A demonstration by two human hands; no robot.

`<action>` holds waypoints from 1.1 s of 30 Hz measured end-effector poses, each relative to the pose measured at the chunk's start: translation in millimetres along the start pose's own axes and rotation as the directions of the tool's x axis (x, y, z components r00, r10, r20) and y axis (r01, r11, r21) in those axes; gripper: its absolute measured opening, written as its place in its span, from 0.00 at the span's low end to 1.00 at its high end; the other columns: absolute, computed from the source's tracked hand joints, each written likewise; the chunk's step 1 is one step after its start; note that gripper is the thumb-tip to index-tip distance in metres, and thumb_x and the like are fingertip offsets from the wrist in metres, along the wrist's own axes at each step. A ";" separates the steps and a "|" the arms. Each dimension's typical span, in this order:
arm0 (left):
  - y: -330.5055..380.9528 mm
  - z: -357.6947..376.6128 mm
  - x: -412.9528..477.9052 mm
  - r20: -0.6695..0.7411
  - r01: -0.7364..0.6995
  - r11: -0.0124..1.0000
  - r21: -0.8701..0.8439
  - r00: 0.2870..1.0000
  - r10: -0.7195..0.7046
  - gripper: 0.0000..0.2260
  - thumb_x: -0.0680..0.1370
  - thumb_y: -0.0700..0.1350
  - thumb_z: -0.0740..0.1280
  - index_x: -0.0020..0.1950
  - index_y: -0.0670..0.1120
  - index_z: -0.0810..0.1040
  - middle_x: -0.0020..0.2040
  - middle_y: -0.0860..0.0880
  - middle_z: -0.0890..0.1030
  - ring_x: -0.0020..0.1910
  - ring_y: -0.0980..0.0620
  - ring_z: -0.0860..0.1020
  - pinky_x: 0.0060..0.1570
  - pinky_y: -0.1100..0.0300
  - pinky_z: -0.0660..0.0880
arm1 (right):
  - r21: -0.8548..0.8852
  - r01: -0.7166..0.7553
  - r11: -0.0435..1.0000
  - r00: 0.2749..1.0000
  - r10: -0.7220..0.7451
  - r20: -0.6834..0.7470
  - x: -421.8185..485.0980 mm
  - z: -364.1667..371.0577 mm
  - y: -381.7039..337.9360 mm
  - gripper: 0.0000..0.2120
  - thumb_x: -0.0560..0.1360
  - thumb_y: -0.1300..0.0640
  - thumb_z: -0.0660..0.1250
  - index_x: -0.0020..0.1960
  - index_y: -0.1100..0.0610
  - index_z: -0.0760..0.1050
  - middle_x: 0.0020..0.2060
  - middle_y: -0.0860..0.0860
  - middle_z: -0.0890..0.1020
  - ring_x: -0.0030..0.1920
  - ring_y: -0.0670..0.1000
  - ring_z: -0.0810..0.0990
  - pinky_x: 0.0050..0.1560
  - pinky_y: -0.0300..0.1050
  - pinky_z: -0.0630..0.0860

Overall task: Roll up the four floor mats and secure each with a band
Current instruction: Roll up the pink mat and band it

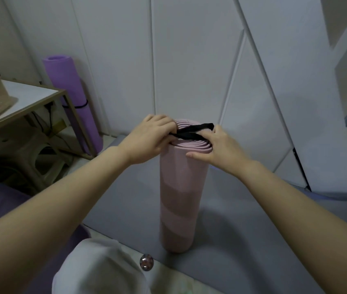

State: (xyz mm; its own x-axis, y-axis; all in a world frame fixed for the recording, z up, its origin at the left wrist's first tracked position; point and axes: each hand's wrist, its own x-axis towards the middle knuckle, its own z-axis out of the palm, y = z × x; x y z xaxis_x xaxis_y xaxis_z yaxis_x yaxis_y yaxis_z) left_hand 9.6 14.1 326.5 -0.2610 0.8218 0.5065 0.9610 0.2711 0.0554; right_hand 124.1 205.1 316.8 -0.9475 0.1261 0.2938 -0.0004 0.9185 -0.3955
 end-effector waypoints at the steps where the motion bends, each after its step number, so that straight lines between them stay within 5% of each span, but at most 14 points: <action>1: 0.1 -2.7 -3.0 0.006 -0.060 0.995 0.082 0.998 0.060 0.13 0.79 0.49 0.55 0.46 0.43 0.75 0.48 0.47 0.78 0.50 0.48 0.71 0.47 0.55 0.65 | 0.028 0.010 1.000 1.000 -0.010 0.001 0.7 0.1 0.4 0.30 0.67 0.38 0.72 0.67 0.42 0.71 0.55 0.50 0.71 0.59 0.52 0.73 0.54 0.37 0.66; 3: -2.6 -9.5 -8.1 -0.013 -0.080 0.970 0.230 0.996 0.085 0.13 0.79 0.50 0.55 0.44 0.44 0.76 0.46 0.47 0.78 0.47 0.45 0.72 0.43 0.54 0.65 | 0.048 0.019 0.999 1.000 -0.019 0.012 1.4 3.2 -2.7 0.30 0.66 0.39 0.73 0.67 0.43 0.72 0.52 0.50 0.69 0.57 0.51 0.73 0.54 0.36 0.66; 5: 2.3 -14.8 -10.6 -0.070 0.157 0.972 0.175 0.987 -0.147 0.17 0.80 0.53 0.54 0.39 0.45 0.76 0.41 0.46 0.76 0.42 0.43 0.73 0.40 0.53 0.65 | 0.019 0.018 1.000 1.000 -0.018 0.016 2.4 7.7 -9.5 0.31 0.66 0.38 0.72 0.67 0.45 0.72 0.48 0.49 0.67 0.51 0.51 0.73 0.51 0.38 0.67; 8: 13.9 -11.2 -5.6 0.019 0.608 0.790 -0.080 0.794 -0.608 0.18 0.80 0.51 0.57 0.33 0.44 0.69 0.35 0.44 0.78 0.39 0.41 0.78 0.40 0.52 0.74 | 0.003 0.000 1.000 1.000 0.000 0.009 4.7 11.2 -16.0 0.32 0.66 0.37 0.71 0.67 0.46 0.71 0.46 0.48 0.64 0.46 0.47 0.68 0.49 0.39 0.67; 12: 22.9 -8.9 4.0 0.169 0.769 0.488 -0.413 0.591 -0.789 0.09 0.73 0.43 0.64 0.35 0.40 0.74 0.37 0.38 0.83 0.41 0.42 0.82 0.46 0.47 0.80 | -0.009 -0.004 1.000 1.000 0.004 -0.005 5.0 9.7 -13.4 0.31 0.67 0.37 0.70 0.67 0.46 0.71 0.45 0.49 0.65 0.44 0.48 0.68 0.49 0.40 0.68; 15: 23.8 -4.9 5.2 0.229 0.794 0.327 -0.512 0.493 -0.839 0.10 0.72 0.43 0.67 0.32 0.45 0.71 0.40 0.39 0.83 0.42 0.43 0.81 0.49 0.50 0.80 | 0.014 0.009 1.000 0.999 -0.010 0.045 3.3 5.6 -11.6 0.30 0.67 0.36 0.69 0.66 0.45 0.71 0.46 0.50 0.66 0.44 0.48 0.70 0.47 0.38 0.66; 22: 26.5 9.4 -2.1 0.227 0.682 0.065 -0.729 0.329 -0.916 0.15 0.72 0.39 0.70 0.32 0.46 0.65 0.34 0.45 0.74 0.33 0.48 0.74 0.35 0.55 0.78 | 0.099 -0.037 0.994 0.989 0.023 0.145 3.4 -4.2 -16.2 0.18 0.78 0.42 0.57 0.65 0.42 0.72 0.43 0.48 0.65 0.42 0.44 0.69 0.38 0.29 0.62; 27: 33.1 8.5 3.5 0.233 0.651 0.016 -0.759 0.295 -0.927 0.16 0.73 0.35 0.67 0.39 0.48 0.61 0.39 0.47 0.68 0.41 0.45 0.73 0.47 0.44 0.80 | 0.124 -0.139 0.983 0.985 0.123 0.125 14.2 -7.3 -17.4 0.21 0.83 0.46 0.45 0.63 0.44 0.75 0.47 0.57 0.75 0.50 0.55 0.74 0.47 0.42 0.64; 31: 38.8 6.8 6.8 0.267 0.665 -0.015 -0.747 0.279 -0.923 0.16 0.72 0.32 0.65 0.38 0.48 0.60 0.39 0.48 0.66 0.40 0.47 0.72 0.52 0.42 0.78 | 0.087 -0.183 0.979 0.980 0.175 0.095 20.0 -10.3 -25.5 0.19 0.82 0.51 0.51 0.59 0.50 0.80 0.43 0.57 0.79 0.47 0.56 0.75 0.45 0.44 0.67; 33: 40.6 7.6 6.2 0.290 0.629 -0.062 -0.775 0.266 -0.919 0.16 0.72 0.32 0.65 0.36 0.47 0.60 0.36 0.47 0.66 0.37 0.48 0.71 0.52 0.42 0.78 | 0.076 -0.237 0.969 0.971 0.233 0.057 19.6 -9.6 -30.0 0.15 0.79 0.54 0.57 0.55 0.53 0.81 0.49 0.56 0.82 0.51 0.57 0.77 0.50 0.45 0.71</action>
State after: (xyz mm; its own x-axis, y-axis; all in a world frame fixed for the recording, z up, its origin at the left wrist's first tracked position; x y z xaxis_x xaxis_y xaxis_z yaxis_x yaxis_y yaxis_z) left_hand 46.2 34.0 325.3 -0.9795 0.1148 -0.1654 -0.1528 0.1112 0.9820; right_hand 108.5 183.7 342.7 -0.9380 0.3153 0.1438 0.2000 0.8314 -0.5185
